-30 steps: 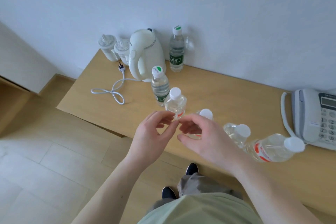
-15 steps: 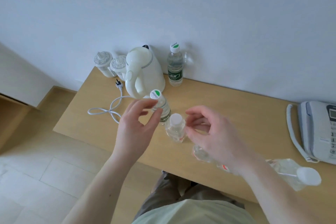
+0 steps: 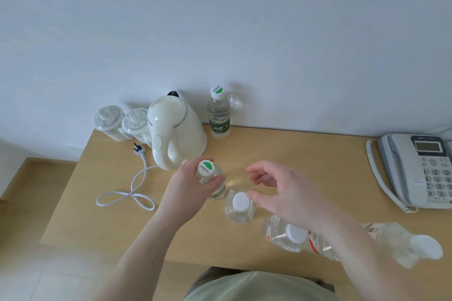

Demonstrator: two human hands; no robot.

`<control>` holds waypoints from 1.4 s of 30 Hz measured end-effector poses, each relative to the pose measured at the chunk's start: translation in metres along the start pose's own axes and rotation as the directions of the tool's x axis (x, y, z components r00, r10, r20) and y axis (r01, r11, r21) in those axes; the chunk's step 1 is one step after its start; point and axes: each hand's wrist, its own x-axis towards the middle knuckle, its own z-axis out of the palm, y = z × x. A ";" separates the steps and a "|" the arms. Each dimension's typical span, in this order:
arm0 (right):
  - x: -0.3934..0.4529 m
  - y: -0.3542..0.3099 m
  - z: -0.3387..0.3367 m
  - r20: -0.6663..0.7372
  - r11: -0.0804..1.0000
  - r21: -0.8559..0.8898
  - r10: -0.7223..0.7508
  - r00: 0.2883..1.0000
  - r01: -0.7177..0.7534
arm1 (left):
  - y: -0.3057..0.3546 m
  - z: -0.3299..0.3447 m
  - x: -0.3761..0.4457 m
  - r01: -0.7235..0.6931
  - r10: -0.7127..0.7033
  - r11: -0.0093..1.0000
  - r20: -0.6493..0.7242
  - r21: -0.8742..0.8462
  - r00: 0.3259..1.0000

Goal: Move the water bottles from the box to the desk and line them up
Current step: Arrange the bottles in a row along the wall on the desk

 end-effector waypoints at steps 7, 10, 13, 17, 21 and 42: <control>0.012 0.002 0.002 -0.002 0.999 -0.022 0.039 0.999 -0.039 | 0.013 -0.008 0.022 -0.029 0.024 0.998 0.098 0.047 0.995; 0.013 0.006 -0.001 0.005 0.997 -0.032 0.065 0.998 -0.065 | 0.018 -0.005 0.029 -0.051 0.045 0.997 0.119 0.049 0.992; 0.014 0.010 -0.006 -0.001 0.995 -0.040 0.090 0.996 -0.090 | 0.025 0.001 0.037 -0.068 0.061 0.997 0.139 0.045 0.988; 0.012 0.018 -0.012 -0.019 0.992 -0.028 0.125 0.992 -0.125 | 0.043 0.010 0.053 -0.099 0.090 0.994 0.156 0.048 0.984; 0.011 0.023 -0.018 -0.017 0.988 -0.009 0.153 0.988 -0.153 | 0.062 0.020 0.073 -0.152 0.147 0.988 0.152 0.024 0.977; 0.018 0.026 -0.012 0.181 0.990 0.031 0.132 0.975 -0.140 | 0.110 0.059 0.145 -0.134 0.135 0.990 0.018 -0.037 0.991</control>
